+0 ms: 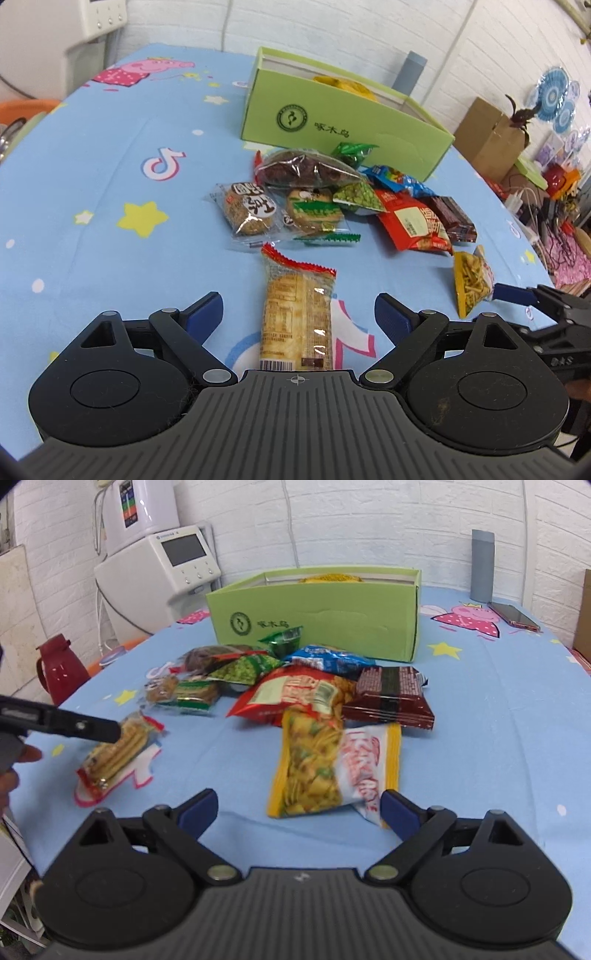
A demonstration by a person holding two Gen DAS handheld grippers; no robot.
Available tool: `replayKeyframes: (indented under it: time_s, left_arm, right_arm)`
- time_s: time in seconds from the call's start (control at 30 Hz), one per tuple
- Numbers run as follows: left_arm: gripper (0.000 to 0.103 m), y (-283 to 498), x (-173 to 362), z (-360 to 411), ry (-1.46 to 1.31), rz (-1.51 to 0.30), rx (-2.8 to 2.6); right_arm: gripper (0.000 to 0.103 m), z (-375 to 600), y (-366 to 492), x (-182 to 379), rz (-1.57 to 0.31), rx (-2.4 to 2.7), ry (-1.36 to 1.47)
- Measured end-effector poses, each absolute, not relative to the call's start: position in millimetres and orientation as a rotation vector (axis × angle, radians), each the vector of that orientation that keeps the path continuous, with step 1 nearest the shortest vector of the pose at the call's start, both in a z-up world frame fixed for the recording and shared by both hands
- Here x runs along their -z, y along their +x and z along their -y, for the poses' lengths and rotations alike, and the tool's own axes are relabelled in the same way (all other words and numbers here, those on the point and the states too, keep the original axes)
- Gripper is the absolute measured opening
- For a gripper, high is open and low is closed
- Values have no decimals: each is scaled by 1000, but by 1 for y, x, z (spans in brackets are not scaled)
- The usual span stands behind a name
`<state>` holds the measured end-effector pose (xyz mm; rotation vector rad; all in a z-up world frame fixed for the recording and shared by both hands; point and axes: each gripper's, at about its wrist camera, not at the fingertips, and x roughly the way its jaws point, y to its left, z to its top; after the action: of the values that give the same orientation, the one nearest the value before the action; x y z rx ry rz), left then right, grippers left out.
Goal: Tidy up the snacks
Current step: 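Close the left gripper on the wafer bar and lift it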
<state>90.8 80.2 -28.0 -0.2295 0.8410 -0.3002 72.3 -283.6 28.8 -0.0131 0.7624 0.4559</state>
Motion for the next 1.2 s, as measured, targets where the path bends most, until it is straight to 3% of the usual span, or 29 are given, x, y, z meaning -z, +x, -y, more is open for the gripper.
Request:
replayKeyframes:
  time_s: [0.23,0.47,0.93,1.13,1.2]
  left_arm:
    - [81,83,26,-86,-254,-833,293]
    - [82,90,18,-81,-270,-821,317]
    - [84,85,26,-71,-184,-832,309]
    - [84,94,36,-61,-131,-843,307]
    - [79,95,37,-56,-95,-835,296]
  right_arm:
    - [93,291,70,-42,-732,-362,-18]
    - [93,301,52,-32,-775,-474,241]
    - [94,284,136,-25,-784,-410,136]
    - [93,267,130,-11,-768,-320,-126]
    - [93,270,126,-10,-752,-321,-127]
